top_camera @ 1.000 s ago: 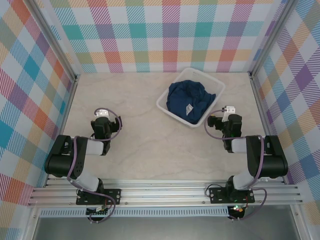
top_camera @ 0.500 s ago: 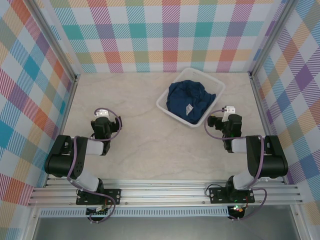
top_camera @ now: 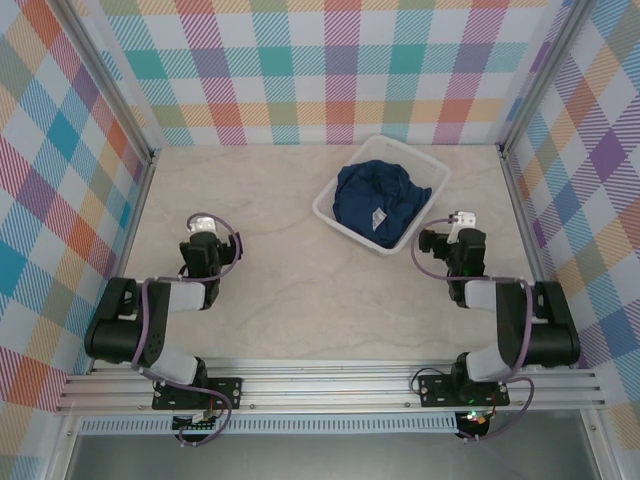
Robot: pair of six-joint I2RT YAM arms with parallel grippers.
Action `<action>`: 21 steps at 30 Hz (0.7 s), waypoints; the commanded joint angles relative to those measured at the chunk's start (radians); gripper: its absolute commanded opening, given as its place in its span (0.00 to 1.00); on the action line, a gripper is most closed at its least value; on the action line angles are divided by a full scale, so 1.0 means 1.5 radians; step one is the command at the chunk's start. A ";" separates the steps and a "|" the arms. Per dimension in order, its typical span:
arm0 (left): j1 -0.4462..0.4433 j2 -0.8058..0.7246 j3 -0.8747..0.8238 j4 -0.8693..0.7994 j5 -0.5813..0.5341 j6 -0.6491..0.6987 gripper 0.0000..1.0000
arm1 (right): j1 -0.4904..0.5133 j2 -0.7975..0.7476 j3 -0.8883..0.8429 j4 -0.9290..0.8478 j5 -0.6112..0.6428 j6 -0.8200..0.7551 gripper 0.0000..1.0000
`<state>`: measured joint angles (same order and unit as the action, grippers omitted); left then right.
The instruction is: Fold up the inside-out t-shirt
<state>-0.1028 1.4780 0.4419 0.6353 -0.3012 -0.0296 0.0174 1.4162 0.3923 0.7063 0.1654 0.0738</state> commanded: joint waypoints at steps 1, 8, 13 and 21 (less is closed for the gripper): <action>0.011 -0.105 0.090 -0.206 -0.082 -0.061 1.00 | -0.013 -0.159 0.021 -0.147 0.131 0.084 1.00; -0.003 -0.205 0.170 -0.385 0.159 -0.234 1.00 | 0.015 -0.297 0.152 -0.431 0.037 0.193 0.96; -0.108 -0.175 0.216 -0.403 0.201 -0.244 1.00 | 0.183 -0.052 0.389 -0.644 -0.054 0.073 0.98; -0.195 -0.123 0.259 -0.449 0.152 -0.231 1.00 | 0.223 0.282 0.682 -0.842 -0.041 0.016 1.00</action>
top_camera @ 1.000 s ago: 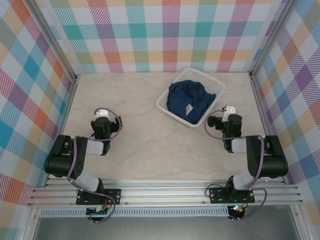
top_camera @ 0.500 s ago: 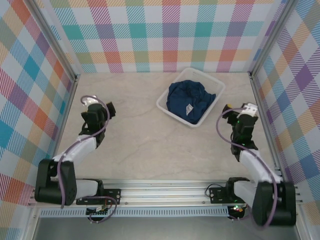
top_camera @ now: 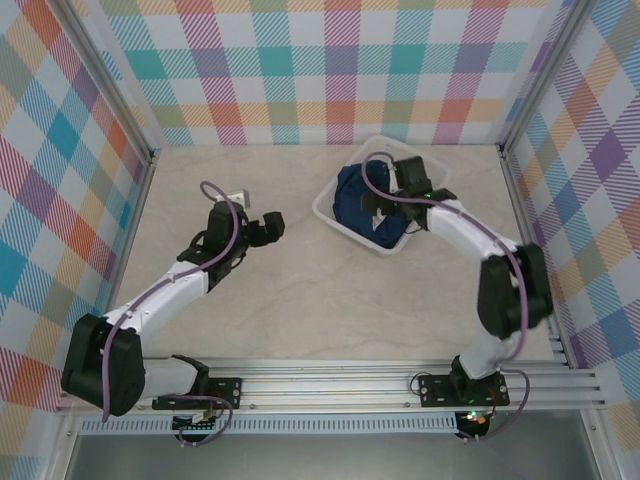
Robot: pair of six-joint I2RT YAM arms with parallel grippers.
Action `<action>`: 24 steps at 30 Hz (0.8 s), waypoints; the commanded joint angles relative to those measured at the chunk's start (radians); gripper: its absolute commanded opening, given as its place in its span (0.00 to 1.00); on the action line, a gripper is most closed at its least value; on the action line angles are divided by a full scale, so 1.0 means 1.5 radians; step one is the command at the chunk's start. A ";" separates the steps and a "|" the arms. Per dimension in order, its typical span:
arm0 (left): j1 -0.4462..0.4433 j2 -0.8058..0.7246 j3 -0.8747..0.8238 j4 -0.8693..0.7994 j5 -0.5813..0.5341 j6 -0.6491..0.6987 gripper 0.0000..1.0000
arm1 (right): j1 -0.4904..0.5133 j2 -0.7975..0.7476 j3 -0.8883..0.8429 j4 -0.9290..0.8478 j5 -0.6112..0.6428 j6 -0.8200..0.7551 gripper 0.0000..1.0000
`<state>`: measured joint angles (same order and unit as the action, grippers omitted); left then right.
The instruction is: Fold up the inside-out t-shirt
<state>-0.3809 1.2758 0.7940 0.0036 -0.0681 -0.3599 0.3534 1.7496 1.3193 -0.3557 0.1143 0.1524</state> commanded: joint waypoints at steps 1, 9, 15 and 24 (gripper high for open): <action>-0.013 0.018 0.029 -0.033 -0.008 -0.014 1.00 | 0.000 0.093 0.093 -0.143 0.002 -0.040 1.00; -0.021 0.040 0.040 -0.056 -0.029 -0.014 1.00 | 0.000 0.300 0.286 -0.193 -0.032 -0.032 0.89; -0.021 0.023 0.033 -0.084 -0.051 -0.014 0.97 | 0.000 0.301 0.317 -0.170 -0.020 -0.045 0.11; -0.021 -0.121 -0.076 -0.083 -0.177 -0.040 0.97 | 0.036 -0.157 0.090 0.090 -0.230 -0.009 0.00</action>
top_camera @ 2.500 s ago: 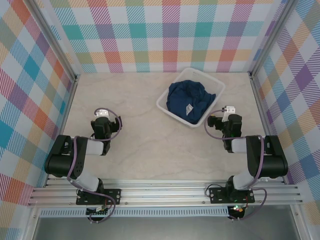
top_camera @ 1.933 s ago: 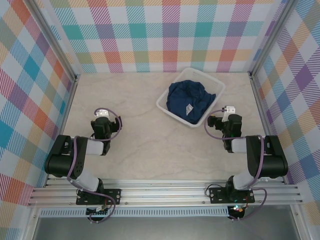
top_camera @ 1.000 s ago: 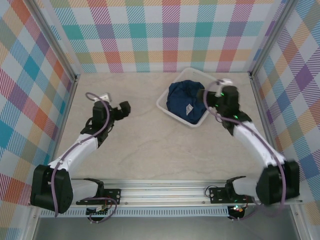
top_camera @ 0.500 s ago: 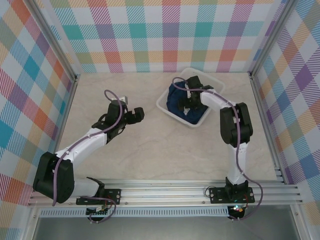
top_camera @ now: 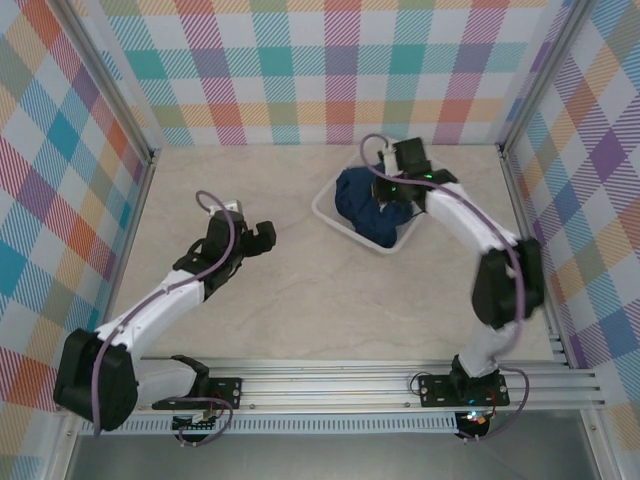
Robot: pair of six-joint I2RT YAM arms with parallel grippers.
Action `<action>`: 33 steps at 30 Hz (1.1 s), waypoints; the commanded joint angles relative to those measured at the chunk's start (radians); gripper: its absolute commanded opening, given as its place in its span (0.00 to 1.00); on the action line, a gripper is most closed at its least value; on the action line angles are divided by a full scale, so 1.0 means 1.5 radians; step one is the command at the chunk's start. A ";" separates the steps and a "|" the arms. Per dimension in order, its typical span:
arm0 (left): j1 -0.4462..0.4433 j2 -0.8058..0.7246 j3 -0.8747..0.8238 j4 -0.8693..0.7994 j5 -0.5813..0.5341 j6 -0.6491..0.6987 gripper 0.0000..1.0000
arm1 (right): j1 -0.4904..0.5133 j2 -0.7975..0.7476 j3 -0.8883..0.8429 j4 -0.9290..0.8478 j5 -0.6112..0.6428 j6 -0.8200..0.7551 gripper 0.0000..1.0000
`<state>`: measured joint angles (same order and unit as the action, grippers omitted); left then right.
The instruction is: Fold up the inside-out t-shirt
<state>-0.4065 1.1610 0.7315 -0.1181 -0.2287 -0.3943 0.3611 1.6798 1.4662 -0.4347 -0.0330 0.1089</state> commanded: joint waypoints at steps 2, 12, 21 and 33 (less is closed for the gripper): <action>0.003 -0.080 -0.052 -0.004 -0.114 -0.027 0.98 | 0.082 -0.134 -0.003 0.144 -0.141 0.010 0.00; 0.084 -0.277 -0.082 -0.123 -0.241 -0.102 0.98 | 0.250 -0.010 0.094 0.173 -0.254 0.056 0.00; 0.086 -0.343 -0.065 -0.173 -0.220 -0.089 0.99 | 0.228 0.032 0.077 -0.045 0.073 0.007 0.83; 0.062 -0.166 -0.055 -0.043 0.007 -0.082 0.96 | 0.190 0.080 0.081 -0.092 0.090 0.074 0.94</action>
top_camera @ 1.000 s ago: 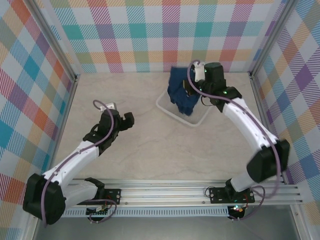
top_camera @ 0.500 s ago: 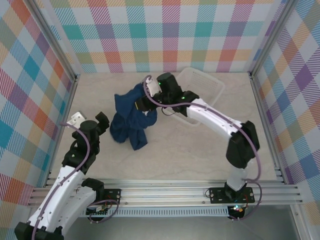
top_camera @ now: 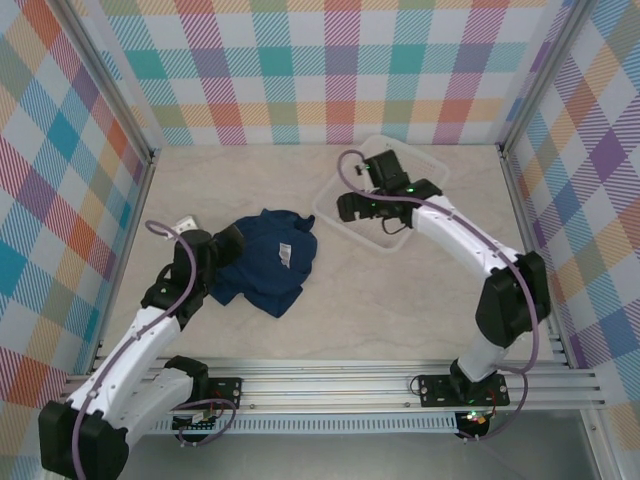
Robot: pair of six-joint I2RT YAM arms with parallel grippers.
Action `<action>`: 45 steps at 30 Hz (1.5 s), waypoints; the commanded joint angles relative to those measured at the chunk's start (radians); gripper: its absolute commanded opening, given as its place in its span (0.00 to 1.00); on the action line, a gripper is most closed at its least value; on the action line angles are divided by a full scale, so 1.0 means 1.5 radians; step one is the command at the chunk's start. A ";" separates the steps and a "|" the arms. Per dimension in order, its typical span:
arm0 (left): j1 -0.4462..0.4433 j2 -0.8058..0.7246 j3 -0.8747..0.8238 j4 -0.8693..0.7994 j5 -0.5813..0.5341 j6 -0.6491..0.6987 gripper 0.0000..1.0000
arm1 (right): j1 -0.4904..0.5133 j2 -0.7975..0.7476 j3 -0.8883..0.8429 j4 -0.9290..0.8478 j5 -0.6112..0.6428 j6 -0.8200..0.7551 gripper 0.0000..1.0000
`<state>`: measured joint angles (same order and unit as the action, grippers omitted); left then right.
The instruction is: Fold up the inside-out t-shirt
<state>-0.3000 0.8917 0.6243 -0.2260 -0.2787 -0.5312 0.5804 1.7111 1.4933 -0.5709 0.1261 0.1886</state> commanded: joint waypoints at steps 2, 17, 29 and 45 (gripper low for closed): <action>-0.010 0.016 0.017 0.021 0.025 0.012 0.96 | 0.046 0.132 0.144 -0.006 0.037 0.042 0.94; -0.010 -0.016 0.010 -0.006 0.001 0.027 0.96 | -0.046 0.427 0.476 -0.182 0.170 0.101 0.88; -0.010 -0.025 -0.008 0.005 0.001 0.037 0.97 | -0.238 0.302 0.275 -0.191 0.140 -0.032 0.58; -0.010 0.030 -0.026 -0.014 0.020 0.051 0.97 | -0.345 0.416 0.472 -0.231 0.306 -0.300 0.29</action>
<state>-0.3050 0.9112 0.5911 -0.2356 -0.2615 -0.4732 0.0761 2.2883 2.1307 -0.8837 0.4877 -0.1604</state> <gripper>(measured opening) 0.970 0.293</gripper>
